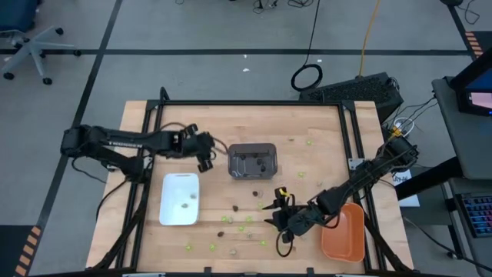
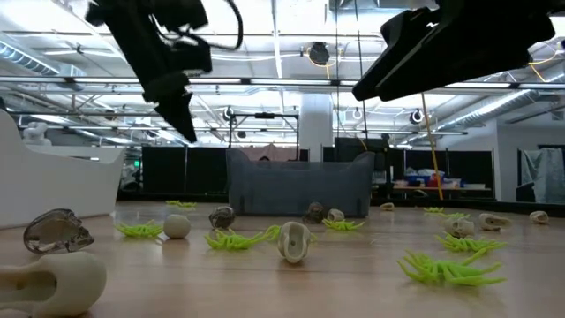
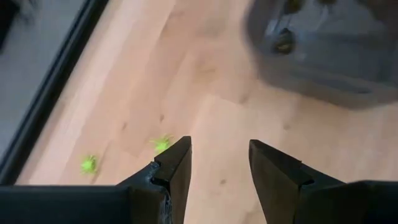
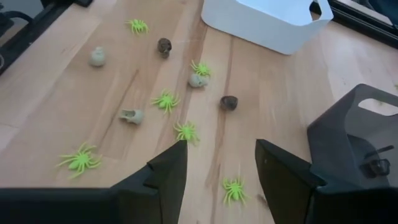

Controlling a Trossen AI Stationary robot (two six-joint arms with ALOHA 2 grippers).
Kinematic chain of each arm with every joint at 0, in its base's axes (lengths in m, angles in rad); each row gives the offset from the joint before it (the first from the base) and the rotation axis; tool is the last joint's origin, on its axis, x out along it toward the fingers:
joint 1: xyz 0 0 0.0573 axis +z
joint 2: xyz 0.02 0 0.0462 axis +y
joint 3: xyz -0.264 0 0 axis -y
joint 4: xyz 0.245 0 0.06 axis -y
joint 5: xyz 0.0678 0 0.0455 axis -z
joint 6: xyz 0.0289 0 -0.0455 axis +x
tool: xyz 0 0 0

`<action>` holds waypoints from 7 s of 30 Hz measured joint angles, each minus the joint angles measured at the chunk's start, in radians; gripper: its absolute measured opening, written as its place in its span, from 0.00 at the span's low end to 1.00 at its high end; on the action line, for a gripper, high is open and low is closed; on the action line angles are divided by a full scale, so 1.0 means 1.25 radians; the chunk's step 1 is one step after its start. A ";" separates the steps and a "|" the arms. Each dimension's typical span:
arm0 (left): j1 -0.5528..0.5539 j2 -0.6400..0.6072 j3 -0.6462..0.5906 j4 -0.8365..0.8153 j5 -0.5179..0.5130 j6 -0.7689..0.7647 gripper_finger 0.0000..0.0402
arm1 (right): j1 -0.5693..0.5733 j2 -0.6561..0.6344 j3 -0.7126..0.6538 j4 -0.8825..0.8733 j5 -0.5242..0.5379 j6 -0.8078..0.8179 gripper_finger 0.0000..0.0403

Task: Sort Halloween decoration
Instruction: Put the green spider toy into the orange bin

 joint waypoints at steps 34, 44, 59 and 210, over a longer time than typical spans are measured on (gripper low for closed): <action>0.180 0.294 0.000 0.103 0.019 -0.080 0.40 | -0.001 0.000 0.000 -0.034 0.002 0.037 0.43; 0.185 0.310 -0.001 0.106 0.011 -0.139 0.40 | -0.001 0.000 0.000 -0.034 0.002 0.037 0.43; 0.191 0.334 0.002 0.105 0.012 -0.162 0.27 | -0.001 0.000 0.000 -0.034 0.002 0.037 0.43; -0.468 0.243 -0.074 0.804 0.058 -0.072 0.28 | -0.127 -0.056 0.000 0.159 -0.287 -0.411 0.00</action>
